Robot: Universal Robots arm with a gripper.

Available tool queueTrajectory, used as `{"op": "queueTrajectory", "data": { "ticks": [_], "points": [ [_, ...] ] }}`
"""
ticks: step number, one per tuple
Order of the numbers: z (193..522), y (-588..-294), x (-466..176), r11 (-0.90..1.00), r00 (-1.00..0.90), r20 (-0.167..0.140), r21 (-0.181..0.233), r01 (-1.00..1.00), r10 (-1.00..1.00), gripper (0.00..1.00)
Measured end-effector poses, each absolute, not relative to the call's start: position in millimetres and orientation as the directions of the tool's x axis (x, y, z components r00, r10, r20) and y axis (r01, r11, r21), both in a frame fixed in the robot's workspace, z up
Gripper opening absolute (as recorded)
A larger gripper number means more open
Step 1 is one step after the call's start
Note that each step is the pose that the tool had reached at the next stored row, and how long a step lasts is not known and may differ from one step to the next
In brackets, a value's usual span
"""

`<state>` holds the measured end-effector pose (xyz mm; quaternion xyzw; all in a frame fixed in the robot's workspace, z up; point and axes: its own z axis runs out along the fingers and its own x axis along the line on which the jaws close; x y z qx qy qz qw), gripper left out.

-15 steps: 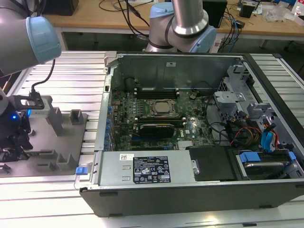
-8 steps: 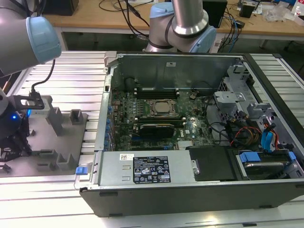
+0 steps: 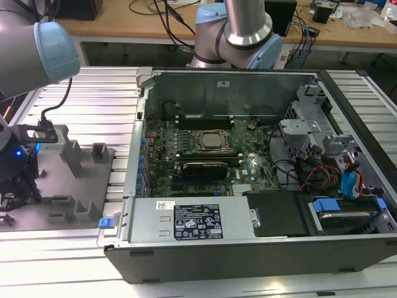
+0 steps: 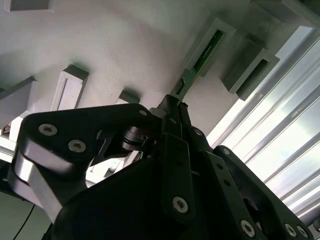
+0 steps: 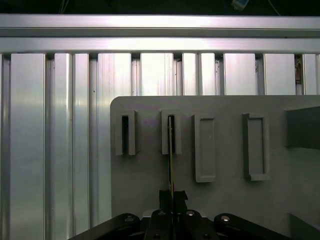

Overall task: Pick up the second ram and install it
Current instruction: 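Pick up the second ram and move it above second insertion slot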

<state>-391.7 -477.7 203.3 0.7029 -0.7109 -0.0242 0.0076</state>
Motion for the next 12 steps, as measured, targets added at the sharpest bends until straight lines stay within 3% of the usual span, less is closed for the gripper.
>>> {"op": "queueTrajectory", "data": {
  "ticks": [12],
  "points": [
    [211.3,-477.7,-391.7,0.011,-0.012,-0.023,0.045,-0.999,-1.0,0.13]
  ]
}}
